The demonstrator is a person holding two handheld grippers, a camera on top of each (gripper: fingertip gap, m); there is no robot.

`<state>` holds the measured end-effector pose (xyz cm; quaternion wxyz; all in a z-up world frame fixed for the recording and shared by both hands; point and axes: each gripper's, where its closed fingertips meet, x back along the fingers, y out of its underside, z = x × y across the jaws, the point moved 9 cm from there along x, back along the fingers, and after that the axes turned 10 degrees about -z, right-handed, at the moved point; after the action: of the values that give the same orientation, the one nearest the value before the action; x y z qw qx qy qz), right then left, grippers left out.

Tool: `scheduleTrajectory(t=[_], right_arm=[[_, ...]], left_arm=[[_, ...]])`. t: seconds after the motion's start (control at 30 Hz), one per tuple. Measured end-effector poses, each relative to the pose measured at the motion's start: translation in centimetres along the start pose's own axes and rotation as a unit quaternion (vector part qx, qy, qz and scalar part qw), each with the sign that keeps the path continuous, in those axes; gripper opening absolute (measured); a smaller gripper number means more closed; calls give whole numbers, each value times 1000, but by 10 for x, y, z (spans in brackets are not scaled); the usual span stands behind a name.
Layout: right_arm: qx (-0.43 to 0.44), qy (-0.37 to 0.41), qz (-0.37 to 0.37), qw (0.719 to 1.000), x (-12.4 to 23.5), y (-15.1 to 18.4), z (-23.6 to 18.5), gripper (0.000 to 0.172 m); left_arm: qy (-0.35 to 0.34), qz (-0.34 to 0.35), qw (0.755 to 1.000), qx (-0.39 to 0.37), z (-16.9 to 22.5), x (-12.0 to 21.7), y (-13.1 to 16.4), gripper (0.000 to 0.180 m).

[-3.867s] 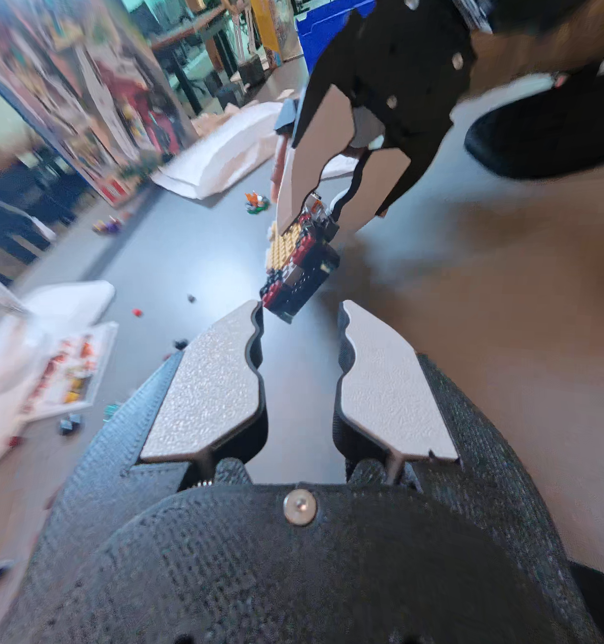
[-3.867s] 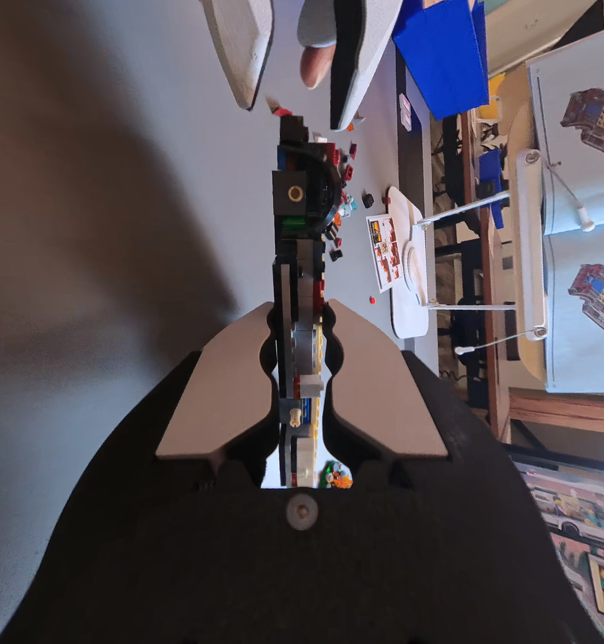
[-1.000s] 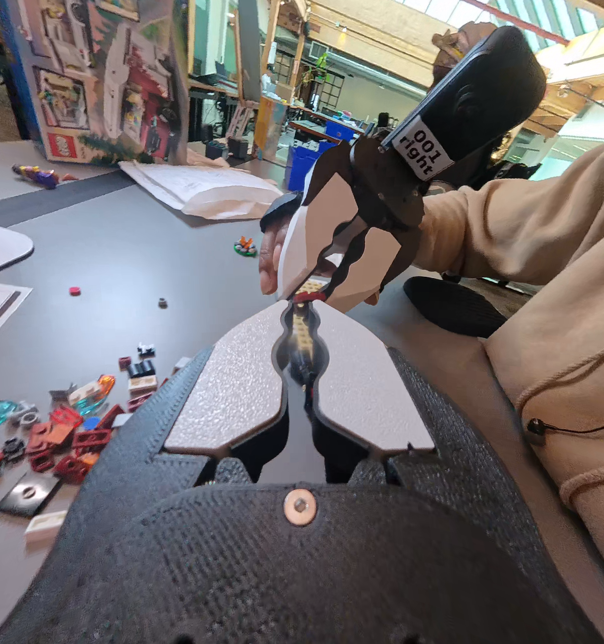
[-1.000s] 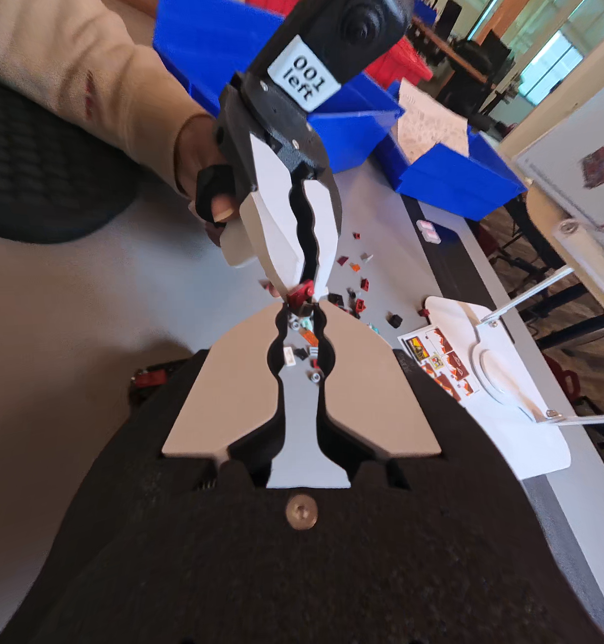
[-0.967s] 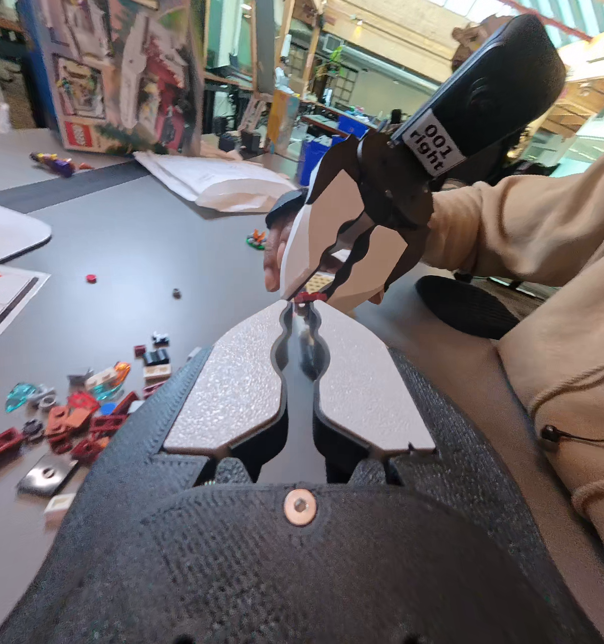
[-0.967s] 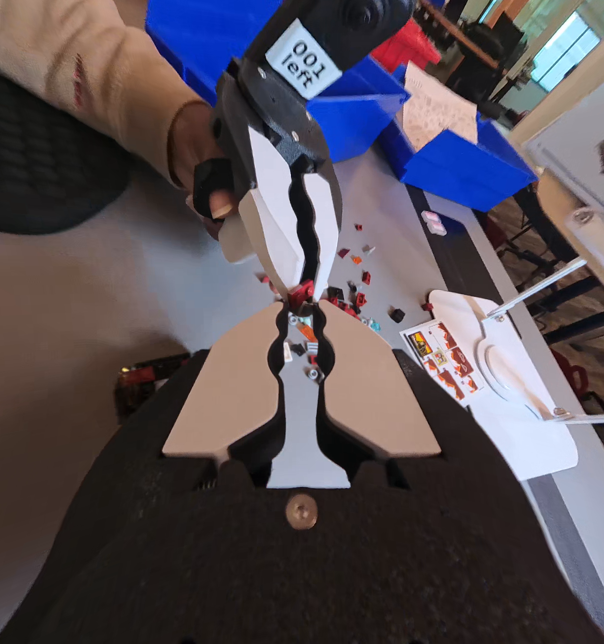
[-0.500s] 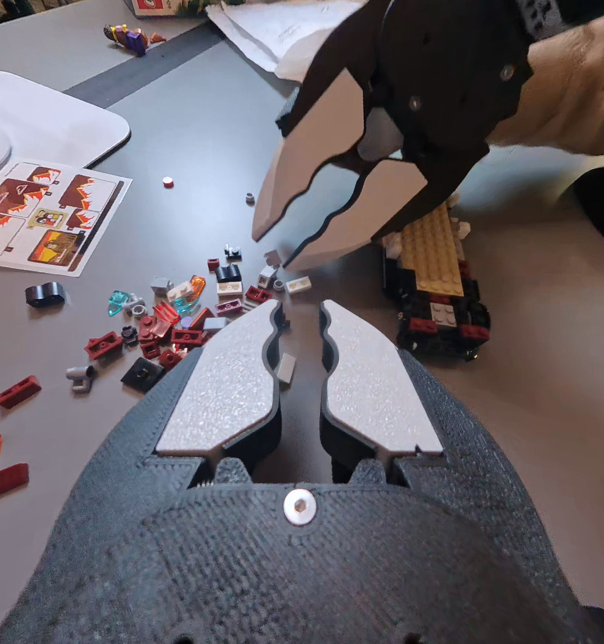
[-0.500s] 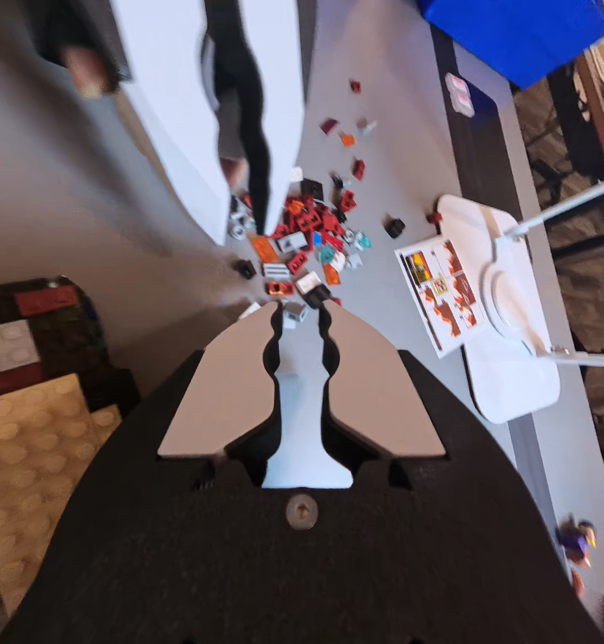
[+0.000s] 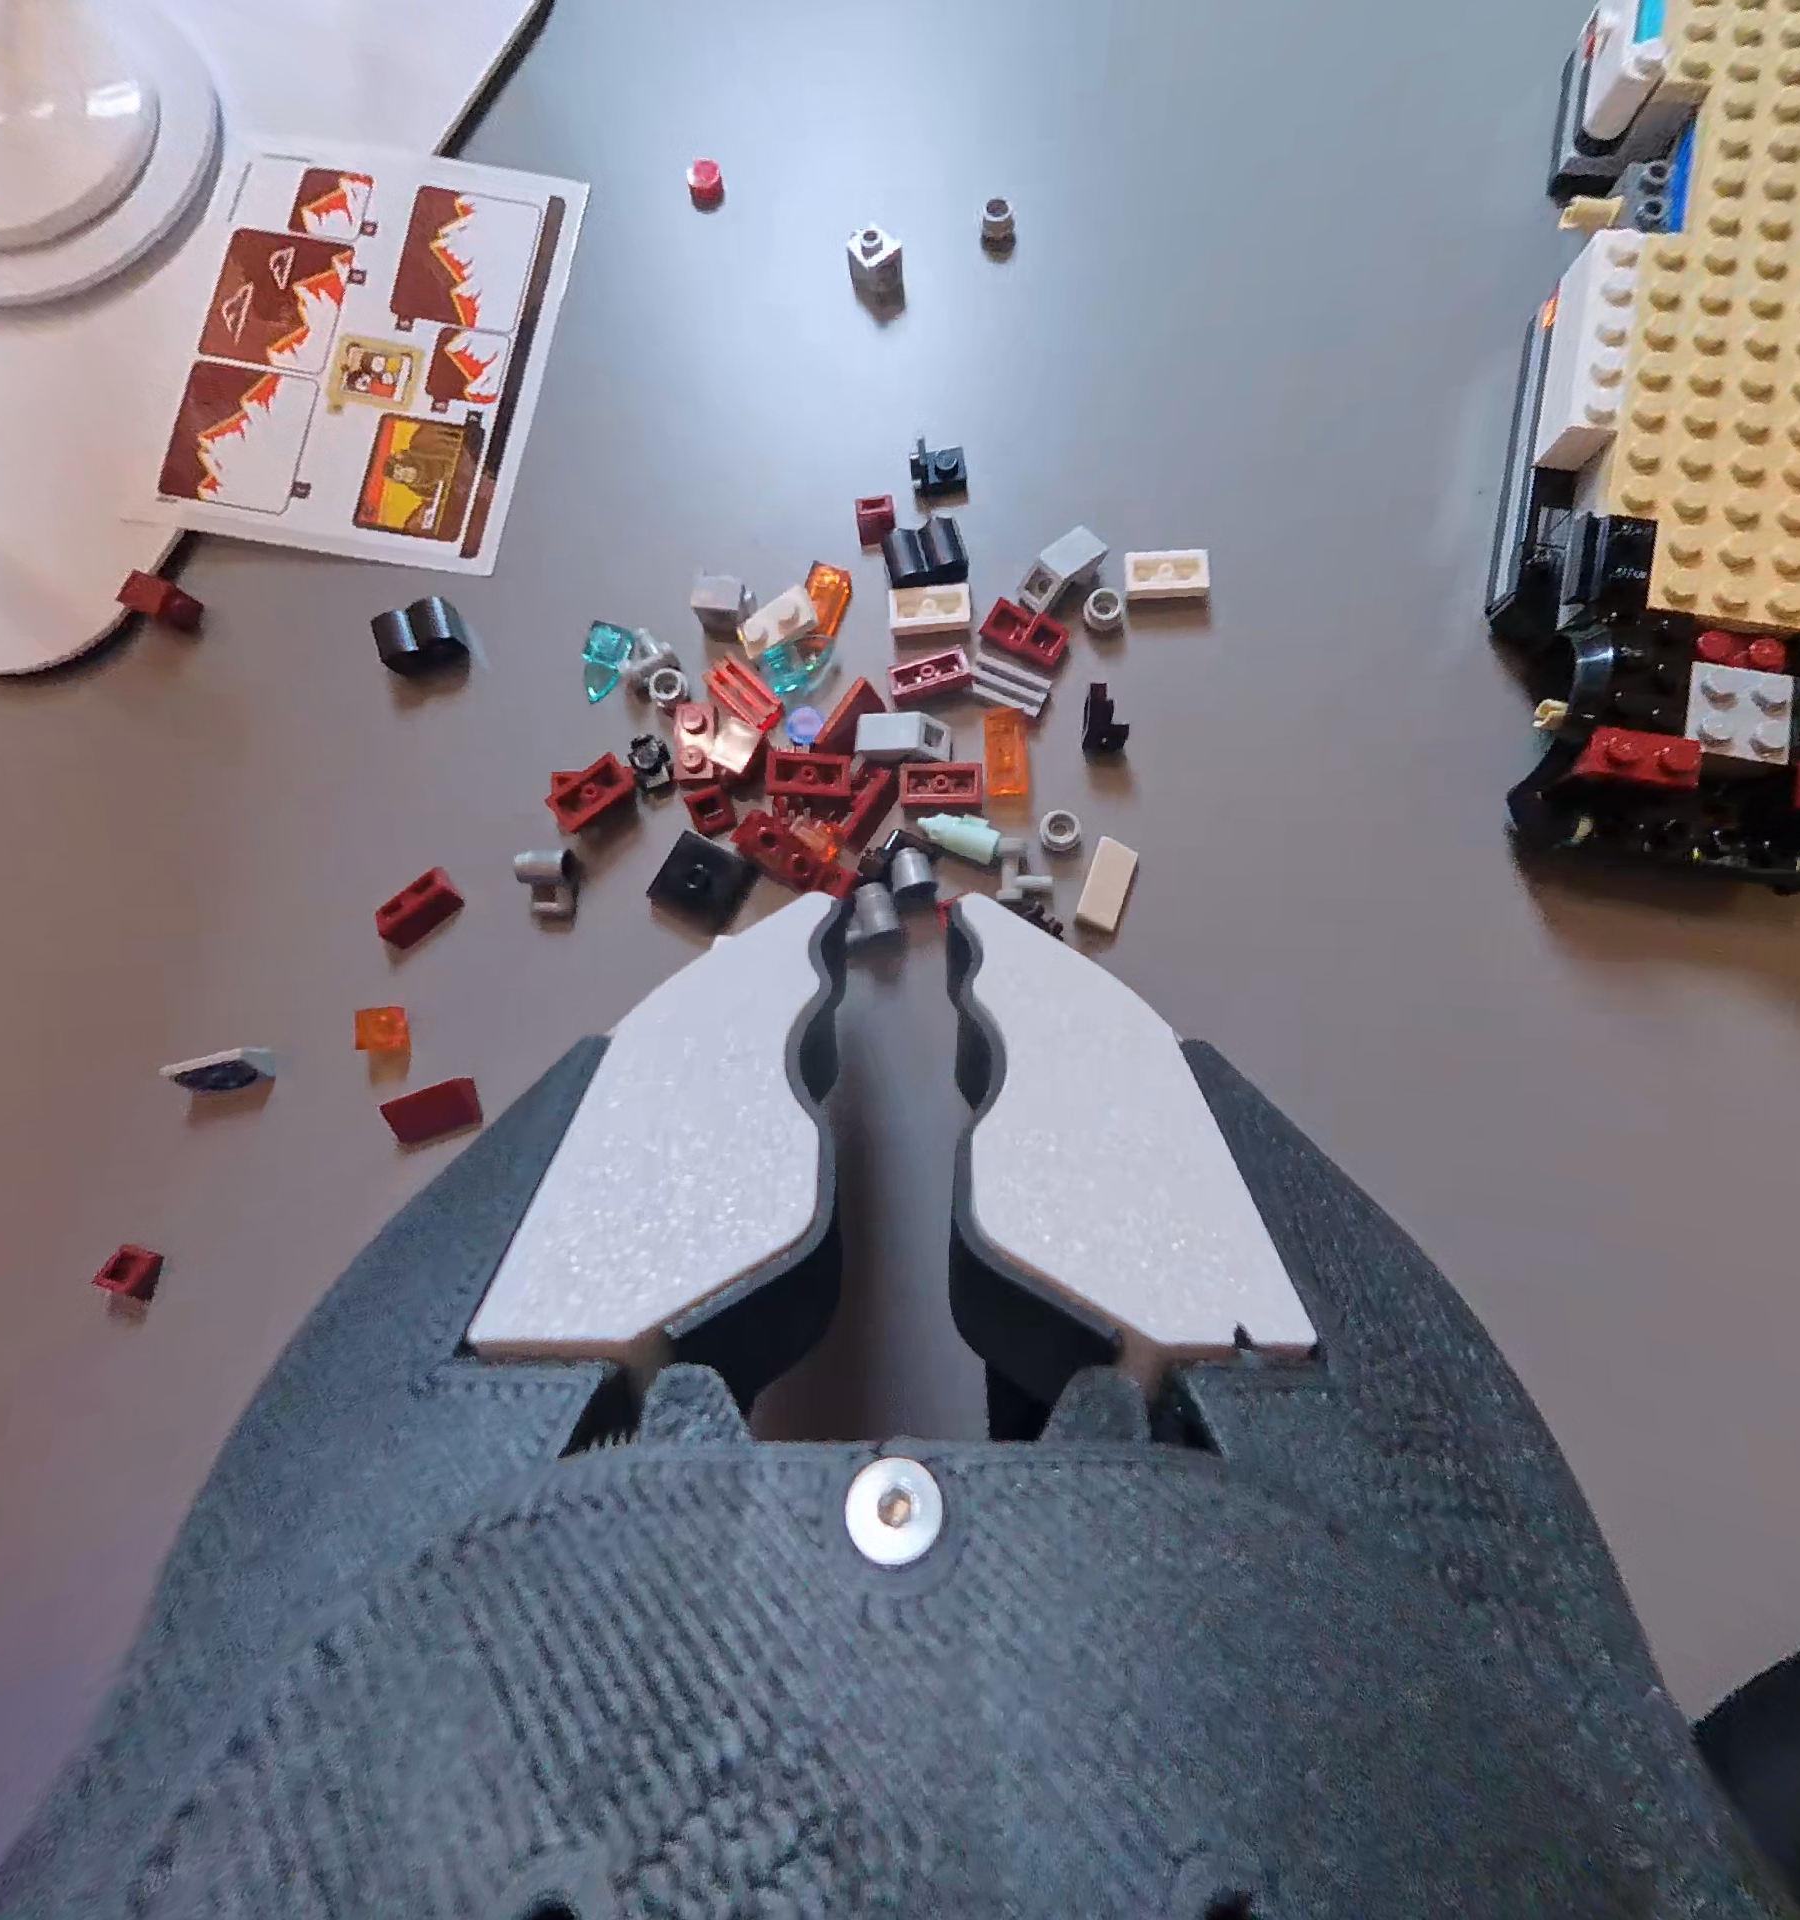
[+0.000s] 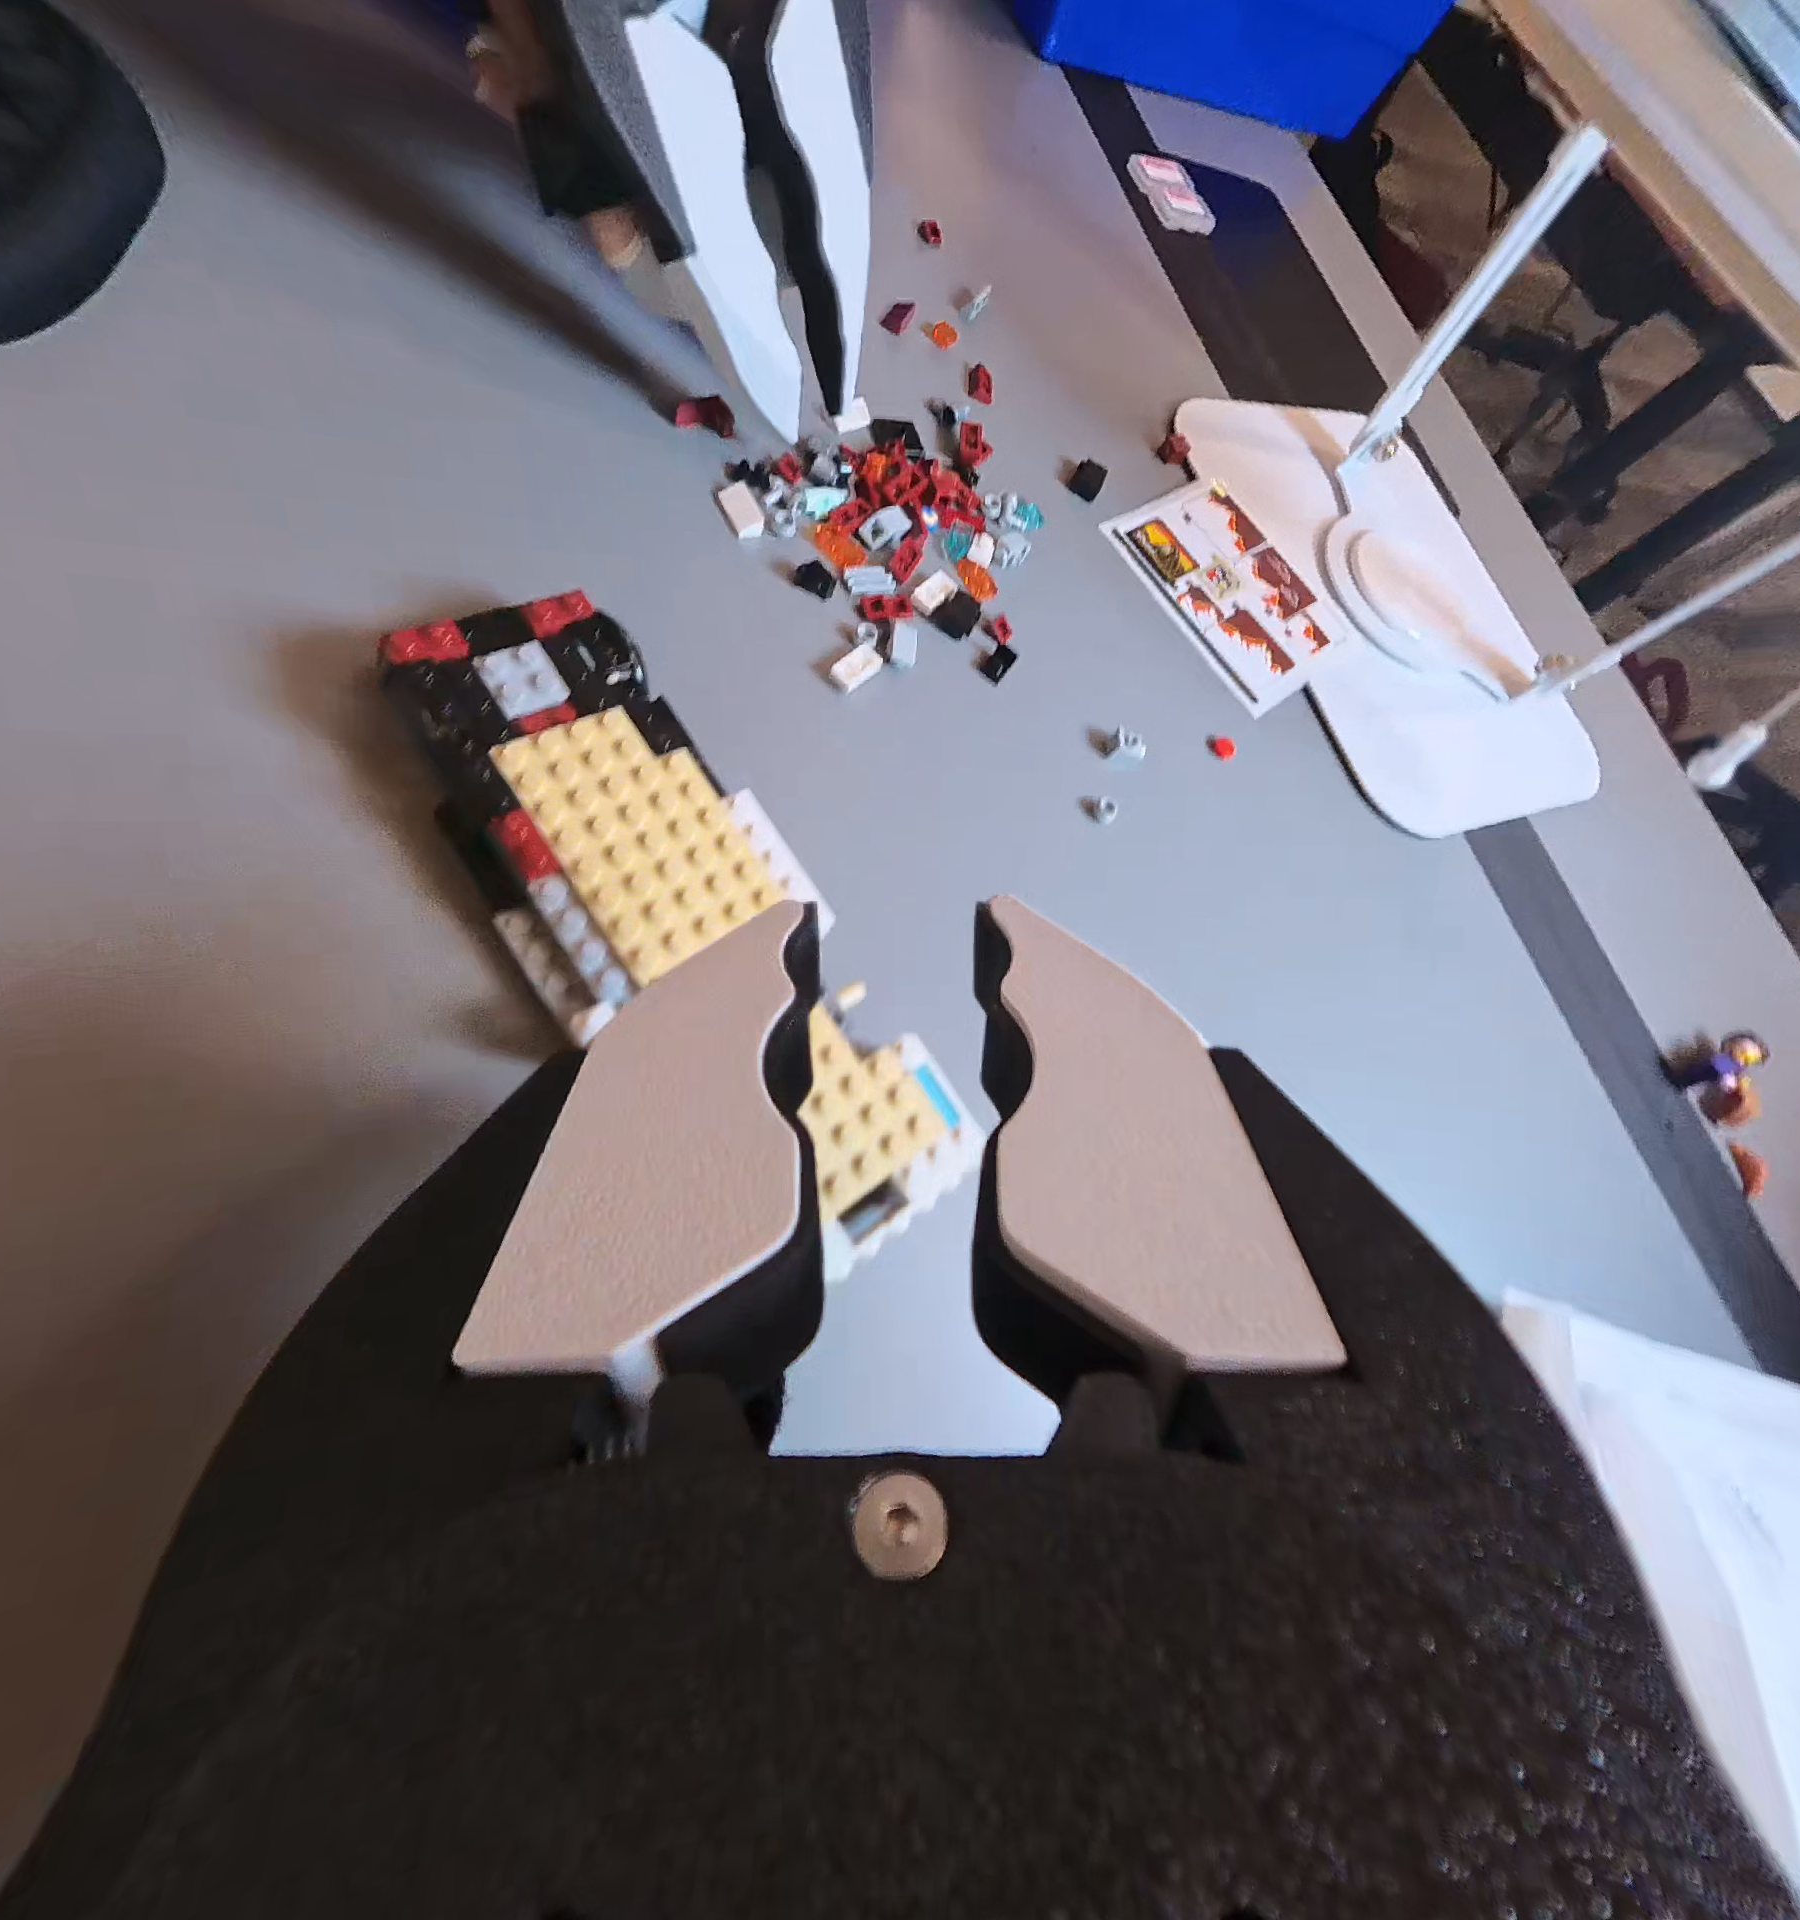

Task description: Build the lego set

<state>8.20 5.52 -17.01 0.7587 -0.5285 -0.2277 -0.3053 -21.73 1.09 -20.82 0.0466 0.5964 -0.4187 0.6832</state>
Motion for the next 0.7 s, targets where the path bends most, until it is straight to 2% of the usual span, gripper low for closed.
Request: scheduleTrajectory(t=[0.1,0.17,0.27,0.37,0.53,0.7], right_arm=[[-17,16,6,1000,15,13,-8,27],[-28,23,14,999,22,19,-12,25],[-44,21,21,999,27,26,-16,25],[-47,15,24,999,25,29,-19,25],[-38,11,40,998,23,25,-22,25],[-42,8,45,998,22,29,-25,25]], left_arm=[[29,-55,998,-24,2,1,2,15],[7,-53,998,-36,1,7,1,12],[24,-59,997,-36,3,13,0,10],[-4,-57,998,-39,-1,14,-7,11],[-17,-57,998,-37,-13,2,-25,15],[-18,-87,995,-55,-16,-16,-35,19]])
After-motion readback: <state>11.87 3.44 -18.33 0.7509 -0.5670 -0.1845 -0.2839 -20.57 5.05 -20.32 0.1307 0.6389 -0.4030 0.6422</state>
